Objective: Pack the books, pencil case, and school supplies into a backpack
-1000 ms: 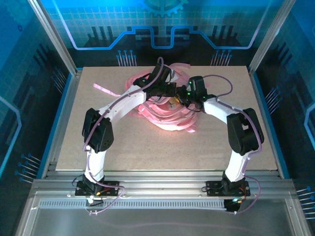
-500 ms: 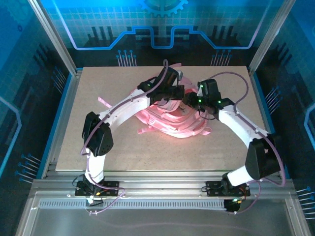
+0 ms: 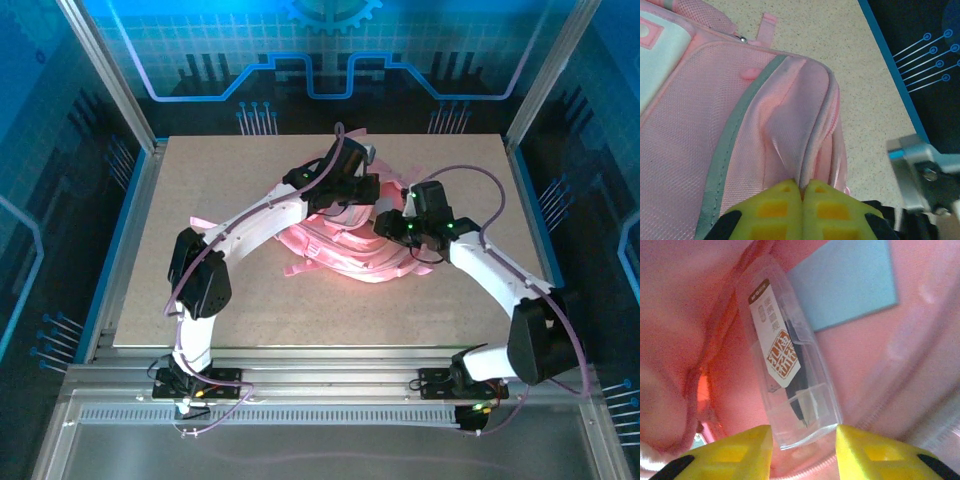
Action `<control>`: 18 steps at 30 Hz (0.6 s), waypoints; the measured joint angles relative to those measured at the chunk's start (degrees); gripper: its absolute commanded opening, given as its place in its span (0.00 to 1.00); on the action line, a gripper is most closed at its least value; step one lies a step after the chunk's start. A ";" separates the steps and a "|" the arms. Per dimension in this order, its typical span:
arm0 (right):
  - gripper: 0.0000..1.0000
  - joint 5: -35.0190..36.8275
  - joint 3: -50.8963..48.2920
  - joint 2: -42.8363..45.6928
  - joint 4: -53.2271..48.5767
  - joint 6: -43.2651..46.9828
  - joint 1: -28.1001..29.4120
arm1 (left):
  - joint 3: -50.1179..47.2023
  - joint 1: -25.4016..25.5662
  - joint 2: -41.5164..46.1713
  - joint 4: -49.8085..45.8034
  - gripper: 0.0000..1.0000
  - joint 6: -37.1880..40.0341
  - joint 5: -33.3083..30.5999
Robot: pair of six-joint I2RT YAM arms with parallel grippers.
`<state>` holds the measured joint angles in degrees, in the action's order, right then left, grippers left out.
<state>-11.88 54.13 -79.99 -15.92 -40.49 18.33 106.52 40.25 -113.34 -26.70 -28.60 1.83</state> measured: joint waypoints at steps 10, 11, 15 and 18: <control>0.40 -4.72 1.81 -7.93 5.57 -0.98 0.04 | -0.94 0.15 -0.42 0.07 0.01 0.02 -1.11; 0.44 -4.24 1.81 -6.84 4.63 -0.26 0.04 | -0.94 0.15 -0.42 0.07 0.13 0.02 -1.14; 0.57 0.17 1.25 1.49 -1.33 2.82 0.07 | -0.94 0.33 -0.33 1.01 0.58 0.48 -0.68; 0.65 3.32 -0.59 10.47 -5.90 4.07 -0.02 | -2.01 0.09 0.72 2.80 0.69 0.20 -0.17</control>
<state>-8.56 53.54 -69.52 -21.82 -36.42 18.31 104.51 40.34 -112.62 -23.90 -28.40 1.65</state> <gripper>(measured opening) 0.613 0.642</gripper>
